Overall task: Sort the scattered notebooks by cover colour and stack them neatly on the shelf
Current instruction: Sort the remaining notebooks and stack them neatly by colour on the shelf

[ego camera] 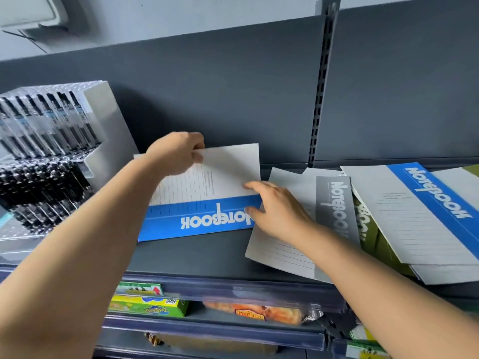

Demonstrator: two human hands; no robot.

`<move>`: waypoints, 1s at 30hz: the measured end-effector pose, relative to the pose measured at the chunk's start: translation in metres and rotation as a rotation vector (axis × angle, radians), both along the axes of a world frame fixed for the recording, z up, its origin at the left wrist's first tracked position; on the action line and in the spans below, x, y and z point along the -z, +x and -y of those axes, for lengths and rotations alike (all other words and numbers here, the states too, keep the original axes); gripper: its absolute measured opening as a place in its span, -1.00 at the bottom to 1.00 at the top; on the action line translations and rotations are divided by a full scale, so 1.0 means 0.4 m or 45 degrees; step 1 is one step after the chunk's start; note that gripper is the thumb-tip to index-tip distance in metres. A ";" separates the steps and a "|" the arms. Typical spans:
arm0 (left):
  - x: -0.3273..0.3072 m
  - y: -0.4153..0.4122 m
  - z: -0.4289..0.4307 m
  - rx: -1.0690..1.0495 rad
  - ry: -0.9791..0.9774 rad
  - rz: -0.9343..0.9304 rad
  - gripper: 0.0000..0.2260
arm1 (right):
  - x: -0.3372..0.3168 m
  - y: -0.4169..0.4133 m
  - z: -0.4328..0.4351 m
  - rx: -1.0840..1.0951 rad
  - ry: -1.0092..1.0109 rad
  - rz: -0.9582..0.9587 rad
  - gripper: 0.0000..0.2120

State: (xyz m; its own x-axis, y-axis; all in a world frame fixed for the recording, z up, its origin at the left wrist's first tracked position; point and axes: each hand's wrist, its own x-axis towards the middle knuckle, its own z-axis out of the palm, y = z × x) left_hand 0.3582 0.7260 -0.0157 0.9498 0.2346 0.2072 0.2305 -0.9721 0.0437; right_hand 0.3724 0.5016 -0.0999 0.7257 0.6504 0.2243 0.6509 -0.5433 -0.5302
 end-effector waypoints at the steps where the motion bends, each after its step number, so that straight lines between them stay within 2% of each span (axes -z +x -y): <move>1: -0.032 -0.014 0.016 -0.003 0.033 0.063 -0.95 | -0.007 0.000 0.002 -0.001 0.030 0.013 -0.51; 4: -0.116 -0.052 0.072 -0.076 0.163 0.281 -0.88 | -0.022 -0.007 0.021 -0.001 0.055 -0.036 -0.42; 6: -0.162 -0.063 0.127 -0.128 0.147 0.405 -0.84 | -0.035 -0.015 0.050 -0.027 0.112 -0.117 -0.37; 9: -0.185 -0.042 0.219 -0.124 -0.144 0.469 -0.83 | -0.042 -0.008 0.106 -0.007 0.287 -0.320 -0.33; 11: -0.167 -0.008 0.294 -0.101 -0.363 0.439 -0.86 | -0.043 0.014 0.168 0.062 0.512 -0.457 -0.40; 13: -0.123 0.031 0.365 -0.107 -0.522 0.400 -0.90 | -0.042 0.047 0.247 0.241 0.674 -0.546 -0.49; 15: -0.064 0.075 0.439 -0.144 -0.634 0.335 -0.90 | -0.026 0.093 0.348 0.417 0.679 -0.552 -0.57; 18: 0.019 0.128 0.556 -0.172 -0.783 0.183 -0.91 | 0.003 0.160 0.500 0.586 0.608 -0.506 -0.75; 21: 0.084 0.166 0.675 -0.174 -0.806 0.072 -0.84 | 0.023 0.226 0.633 0.695 0.539 -0.420 -0.83; 23: 0.120 0.177 0.746 -0.185 -0.725 0.001 -0.80 | 0.015 0.252 0.695 0.723 0.497 -0.420 -0.94; 25: 0.154 0.181 0.797 -0.203 -0.529 -0.085 -0.81 | 0.011 0.268 0.738 0.680 0.374 -0.446 -0.97; 26: 0.167 0.178 0.814 -0.207 -0.415 -0.130 -0.79 | 0.009 0.268 0.753 0.647 0.243 -0.440 -0.92; 28: 0.182 0.167 0.835 -0.213 -0.277 -0.195 -0.75 | 0.006 0.255 0.775 0.594 -0.088 -0.410 -0.56; 30: 0.186 0.155 0.857 -0.244 -0.284 -0.229 -0.76 | 0.008 0.246 0.789 0.575 -0.276 -0.329 -0.43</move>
